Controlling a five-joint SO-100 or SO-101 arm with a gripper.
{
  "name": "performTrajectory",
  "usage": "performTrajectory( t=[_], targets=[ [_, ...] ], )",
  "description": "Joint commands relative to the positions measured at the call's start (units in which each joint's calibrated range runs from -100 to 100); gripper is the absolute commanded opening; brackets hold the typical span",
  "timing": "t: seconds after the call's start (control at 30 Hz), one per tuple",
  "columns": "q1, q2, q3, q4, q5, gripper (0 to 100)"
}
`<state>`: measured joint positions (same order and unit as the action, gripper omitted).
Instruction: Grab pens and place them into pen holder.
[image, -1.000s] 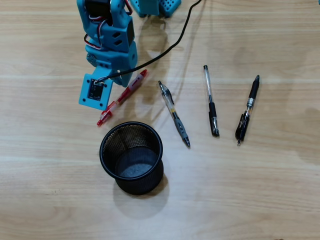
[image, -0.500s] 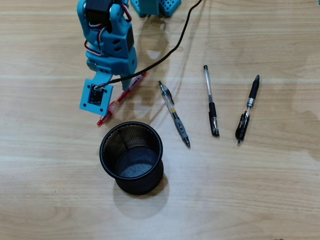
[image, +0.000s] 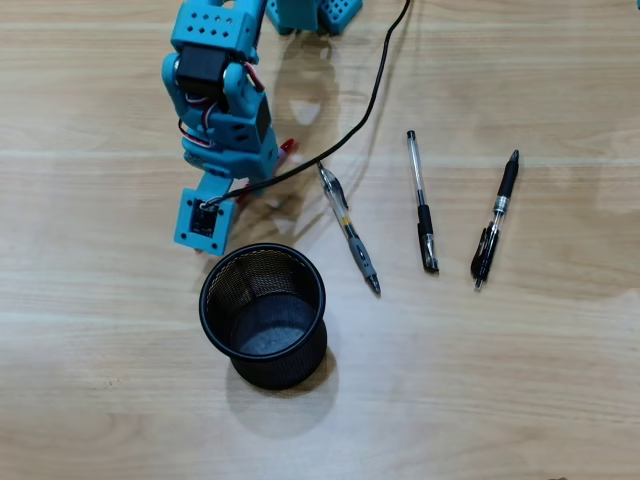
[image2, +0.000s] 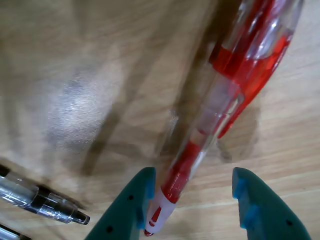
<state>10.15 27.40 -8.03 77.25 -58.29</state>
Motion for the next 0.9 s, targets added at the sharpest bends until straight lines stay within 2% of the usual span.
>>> performTrajectory(
  t=[0.0, 0.43, 0.63, 0.87],
  targets=[
    [0.52, 0.95, -0.75, -2.04, 0.09, 17],
    [1.15, 2.47, -0.39, -4.02, -0.16, 17],
    [2.24, 2.47, -0.3, -3.77, -0.16, 5],
    [3.42, 1.71, -0.3, -3.59, -0.16, 2]
  ],
)
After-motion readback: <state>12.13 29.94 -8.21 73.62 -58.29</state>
